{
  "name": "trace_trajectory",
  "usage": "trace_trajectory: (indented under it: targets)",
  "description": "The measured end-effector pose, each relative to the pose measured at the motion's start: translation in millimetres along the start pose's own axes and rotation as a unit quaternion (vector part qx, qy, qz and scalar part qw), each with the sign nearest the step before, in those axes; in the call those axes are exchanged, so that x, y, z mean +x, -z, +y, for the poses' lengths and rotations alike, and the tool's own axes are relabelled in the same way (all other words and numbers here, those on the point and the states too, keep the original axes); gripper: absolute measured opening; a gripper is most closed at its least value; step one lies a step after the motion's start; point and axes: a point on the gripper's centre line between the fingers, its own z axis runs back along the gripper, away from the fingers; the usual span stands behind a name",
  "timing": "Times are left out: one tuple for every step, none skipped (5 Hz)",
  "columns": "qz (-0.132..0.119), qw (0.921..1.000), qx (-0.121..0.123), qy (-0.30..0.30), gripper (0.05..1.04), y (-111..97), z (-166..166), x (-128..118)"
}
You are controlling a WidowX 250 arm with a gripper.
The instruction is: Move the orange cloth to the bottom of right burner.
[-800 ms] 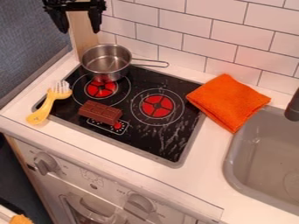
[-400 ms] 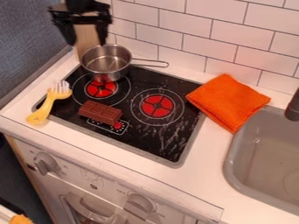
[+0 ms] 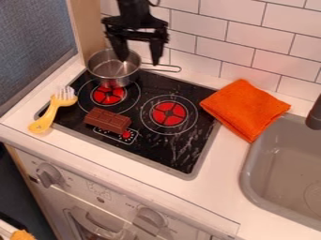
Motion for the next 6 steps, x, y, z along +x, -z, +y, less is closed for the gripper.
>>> trace_trajectory:
  targets:
    - [0.000,0.9986,-0.010,0.053,1.000,-0.5,-35.4,-0.3]
    - [-0.001,0.9937,-0.020,0.110,1.001,-5.6,-74.3,7.8]
    - [0.023,0.9866,-0.040,0.157,1.000,13.5,-111.9,11.9]
    - [0.034,0.9786,-0.042,0.198,1.000,26.0,-138.6,14.2]
    - [0.058,0.9707,-0.034,0.231,1.000,50.4,-154.0,13.4]
    - [0.073,0.9667,-0.025,0.244,1.000,65.3,-153.0,8.8]
